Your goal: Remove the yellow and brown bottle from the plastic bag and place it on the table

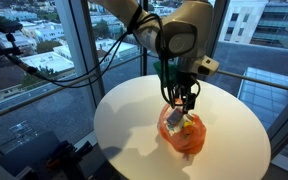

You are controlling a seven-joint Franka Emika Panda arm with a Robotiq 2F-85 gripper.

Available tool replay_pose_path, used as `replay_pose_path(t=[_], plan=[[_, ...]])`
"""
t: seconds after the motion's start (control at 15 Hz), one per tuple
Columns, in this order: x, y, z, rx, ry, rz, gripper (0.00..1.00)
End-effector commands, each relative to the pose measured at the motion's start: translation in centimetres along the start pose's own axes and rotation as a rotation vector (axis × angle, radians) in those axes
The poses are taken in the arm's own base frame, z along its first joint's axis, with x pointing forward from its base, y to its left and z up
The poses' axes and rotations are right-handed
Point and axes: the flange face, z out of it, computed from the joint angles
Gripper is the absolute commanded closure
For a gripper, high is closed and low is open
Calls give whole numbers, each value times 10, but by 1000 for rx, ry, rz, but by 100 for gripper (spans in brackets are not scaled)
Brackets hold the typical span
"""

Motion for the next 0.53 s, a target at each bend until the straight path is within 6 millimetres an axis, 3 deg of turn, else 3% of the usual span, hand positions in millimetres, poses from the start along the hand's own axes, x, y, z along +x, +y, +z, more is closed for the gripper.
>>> replay_pose_path(t=[0.0, 0.47], plan=[[25, -2, 11, -6, -2, 31, 0], [47, 7, 35, -38, -15, 54, 0]])
